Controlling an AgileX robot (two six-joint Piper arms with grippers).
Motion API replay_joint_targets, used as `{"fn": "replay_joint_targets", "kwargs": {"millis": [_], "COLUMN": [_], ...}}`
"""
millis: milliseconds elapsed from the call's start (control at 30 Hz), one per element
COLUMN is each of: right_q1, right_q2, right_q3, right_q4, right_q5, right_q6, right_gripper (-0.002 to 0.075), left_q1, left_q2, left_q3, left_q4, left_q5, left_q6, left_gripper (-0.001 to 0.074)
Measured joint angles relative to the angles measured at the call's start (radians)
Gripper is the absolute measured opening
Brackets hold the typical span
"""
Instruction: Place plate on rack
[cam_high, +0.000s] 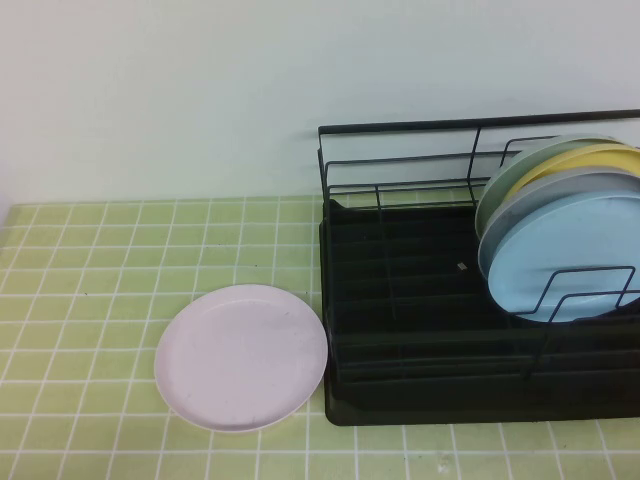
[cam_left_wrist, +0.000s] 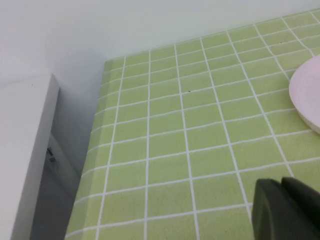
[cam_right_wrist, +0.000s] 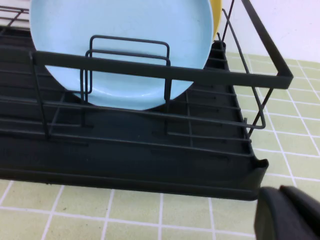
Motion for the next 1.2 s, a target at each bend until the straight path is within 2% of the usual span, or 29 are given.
{"fn": "replay_joint_targets", "kwargs": {"millis": [133, 333, 467, 667, 833, 967, 1100, 1200], "right_q1": [0.0, 0.0, 0.0, 0.0, 0.0, 0.0, 0.0, 0.0], "right_q2": [0.0, 0.002, 0.002, 0.002, 0.002, 0.002, 0.002, 0.002], "right_q3": [0.0, 0.0, 0.001, 0.0, 0.0, 0.0, 0.0, 0.0], "right_q4": [0.0, 0.0, 0.0, 0.0, 0.0, 0.0, 0.0, 0.0], "right_q5": [-0.011, -0.135, -0.307, -0.677, -0.857, -0.87, -0.876, -0.843], "right_q6": [0.0, 0.0, 0.0, 0.0, 0.0, 0.0, 0.0, -0.004], "right_gripper": [-0.0003, -0.0003, -0.0003, -0.0003, -0.0003, -0.0003, -0.0003, -0.0003], "left_q1": [0.0, 0.0, 0.0, 0.0, 0.0, 0.0, 0.0, 0.0], "left_q2": [0.0, 0.0, 0.0, 0.0, 0.0, 0.0, 0.0, 0.0], "left_q3": [0.0, 0.0, 0.0, 0.0, 0.0, 0.0, -0.01, -0.08], "left_q4": [0.0, 0.004, 0.004, 0.004, 0.004, 0.004, 0.029, 0.082], "left_q5": [-0.075, -0.4, -0.628, -0.888, -0.946, -0.944, -1.082, -1.019], "left_q6": [0.0, 0.0, 0.0, 0.0, 0.0, -0.028, -0.133, -0.199], "left_gripper": [0.0, 0.0, 0.0, 0.0, 0.0, 0.0, 0.0, 0.0]}}
